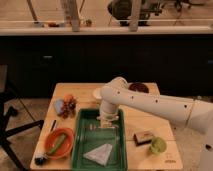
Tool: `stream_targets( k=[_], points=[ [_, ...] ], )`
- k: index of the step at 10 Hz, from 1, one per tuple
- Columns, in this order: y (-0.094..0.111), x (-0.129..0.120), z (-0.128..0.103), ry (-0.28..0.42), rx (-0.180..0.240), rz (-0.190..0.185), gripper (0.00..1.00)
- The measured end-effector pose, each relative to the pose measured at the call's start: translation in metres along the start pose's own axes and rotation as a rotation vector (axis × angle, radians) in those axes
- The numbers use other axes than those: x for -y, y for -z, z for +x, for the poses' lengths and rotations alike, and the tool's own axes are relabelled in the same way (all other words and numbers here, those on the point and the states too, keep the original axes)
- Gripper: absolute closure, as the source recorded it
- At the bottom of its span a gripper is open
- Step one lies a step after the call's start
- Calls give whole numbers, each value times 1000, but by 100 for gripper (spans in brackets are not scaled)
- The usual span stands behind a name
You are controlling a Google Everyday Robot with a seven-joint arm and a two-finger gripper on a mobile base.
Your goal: Place fork in tray
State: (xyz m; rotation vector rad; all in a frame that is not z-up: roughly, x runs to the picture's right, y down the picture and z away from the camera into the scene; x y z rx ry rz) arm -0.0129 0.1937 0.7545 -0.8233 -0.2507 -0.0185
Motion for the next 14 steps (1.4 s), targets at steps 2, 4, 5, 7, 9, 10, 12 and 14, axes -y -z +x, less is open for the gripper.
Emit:
stream_targets(
  k=[2,4,5,7,9,10,12,14],
  points=[
    [-17,2,-1,-13,10,-41,100],
    [-30,3,-6,7,24,-79,100],
    [-35,2,-8,35,30,-97,100],
    [-41,-2,-10,129,39,-127,100],
    [-45,-5,-14,246,32,-159,100],
    [-46,-7,-17,295,24,-168,100],
    [-48,-10,-17,373,-4,-173,100],
    [-49,-11,-21,421,-23,-170,100]
  ],
)
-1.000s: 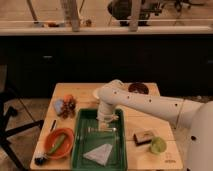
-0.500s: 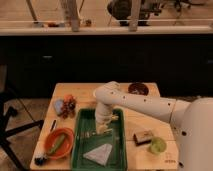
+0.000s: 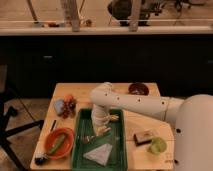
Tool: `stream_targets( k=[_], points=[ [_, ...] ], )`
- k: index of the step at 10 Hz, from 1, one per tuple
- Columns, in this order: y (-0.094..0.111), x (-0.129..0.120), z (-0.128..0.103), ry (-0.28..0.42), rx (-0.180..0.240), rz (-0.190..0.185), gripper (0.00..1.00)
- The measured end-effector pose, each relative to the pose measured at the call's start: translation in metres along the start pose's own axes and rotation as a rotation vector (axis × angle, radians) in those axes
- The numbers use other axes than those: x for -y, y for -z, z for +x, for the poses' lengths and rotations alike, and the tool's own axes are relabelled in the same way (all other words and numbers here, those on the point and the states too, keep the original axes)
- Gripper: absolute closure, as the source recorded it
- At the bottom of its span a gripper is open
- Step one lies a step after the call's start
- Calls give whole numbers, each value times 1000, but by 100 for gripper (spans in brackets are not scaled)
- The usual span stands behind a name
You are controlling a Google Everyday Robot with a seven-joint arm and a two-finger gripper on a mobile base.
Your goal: Place fork in tray
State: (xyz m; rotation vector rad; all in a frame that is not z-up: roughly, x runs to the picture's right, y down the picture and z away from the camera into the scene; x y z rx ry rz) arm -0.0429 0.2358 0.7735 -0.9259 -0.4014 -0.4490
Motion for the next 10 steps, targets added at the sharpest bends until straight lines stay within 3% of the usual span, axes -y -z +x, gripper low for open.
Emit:
stream_targets(
  k=[3,8,10],
  points=[
    [4,-2,4,1,12,16,80],
    [12,0,9,2,55,42,26],
    [14,0,10,8,60,40,20]
  ],
)
